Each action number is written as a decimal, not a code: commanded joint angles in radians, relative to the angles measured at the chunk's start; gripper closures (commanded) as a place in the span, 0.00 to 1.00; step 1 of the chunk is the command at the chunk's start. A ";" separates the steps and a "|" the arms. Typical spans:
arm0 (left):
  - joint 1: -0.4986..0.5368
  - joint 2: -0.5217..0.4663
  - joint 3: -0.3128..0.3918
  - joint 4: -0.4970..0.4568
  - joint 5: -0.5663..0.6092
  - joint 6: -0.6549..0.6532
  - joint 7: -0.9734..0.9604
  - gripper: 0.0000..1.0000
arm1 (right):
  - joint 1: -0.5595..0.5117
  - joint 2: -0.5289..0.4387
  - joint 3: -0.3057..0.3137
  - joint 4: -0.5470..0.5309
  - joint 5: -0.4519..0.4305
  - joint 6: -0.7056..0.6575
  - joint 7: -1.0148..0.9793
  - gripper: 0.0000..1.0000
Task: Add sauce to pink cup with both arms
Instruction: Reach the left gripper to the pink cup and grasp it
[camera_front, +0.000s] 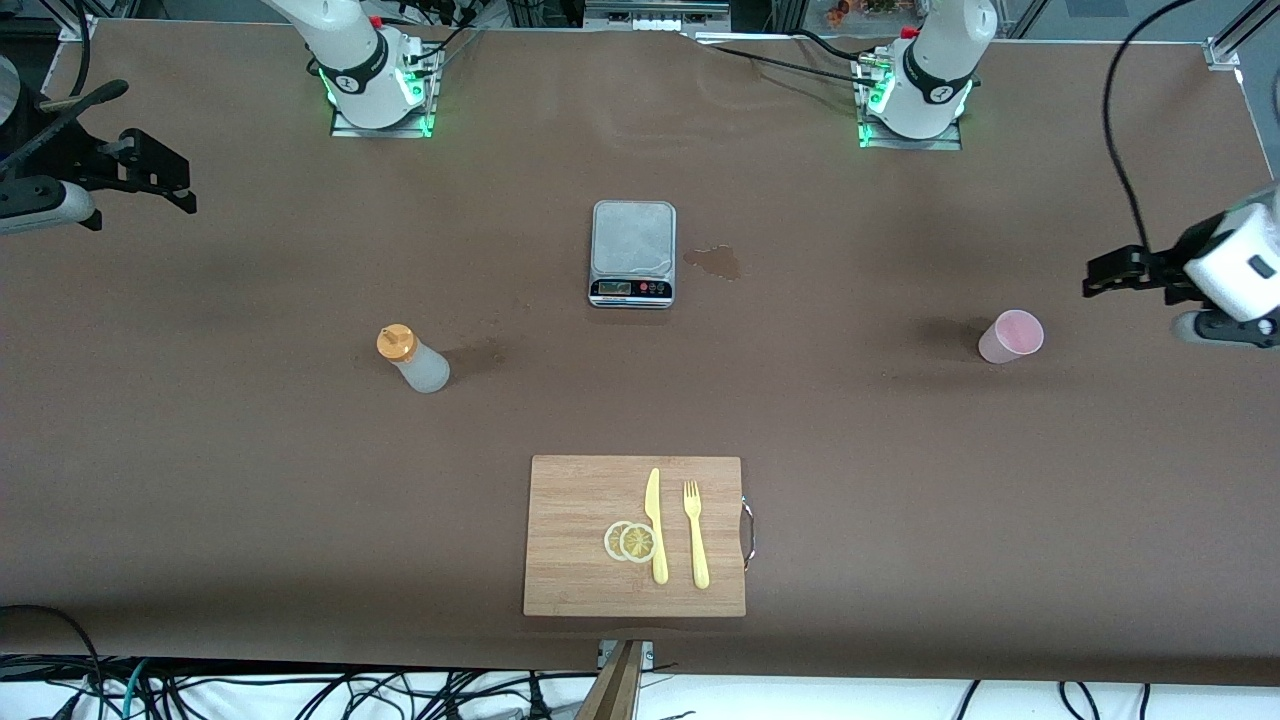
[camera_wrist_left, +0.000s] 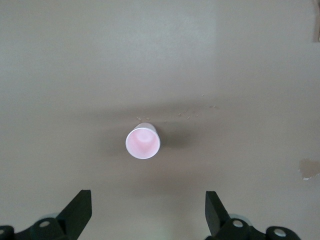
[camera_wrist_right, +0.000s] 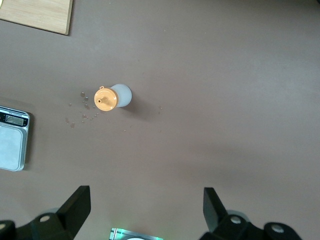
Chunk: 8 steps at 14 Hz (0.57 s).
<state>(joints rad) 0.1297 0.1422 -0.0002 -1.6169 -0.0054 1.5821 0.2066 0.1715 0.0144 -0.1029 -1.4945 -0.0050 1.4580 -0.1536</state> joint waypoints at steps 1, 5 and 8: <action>0.099 0.002 -0.006 -0.130 -0.039 0.111 0.103 0.09 | -0.003 -0.014 0.000 -0.020 0.007 0.008 -0.014 0.00; 0.168 0.008 -0.007 -0.357 -0.053 0.358 0.295 0.08 | -0.004 -0.016 0.000 -0.029 0.007 -0.005 -0.023 0.00; 0.166 0.045 -0.012 -0.495 -0.093 0.520 0.347 0.15 | -0.006 -0.016 -0.003 -0.029 0.007 -0.005 -0.021 0.00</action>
<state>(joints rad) 0.2918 0.1893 -0.0005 -2.0238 -0.0573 2.0103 0.5054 0.1714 0.0151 -0.1036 -1.5101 -0.0050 1.4574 -0.1603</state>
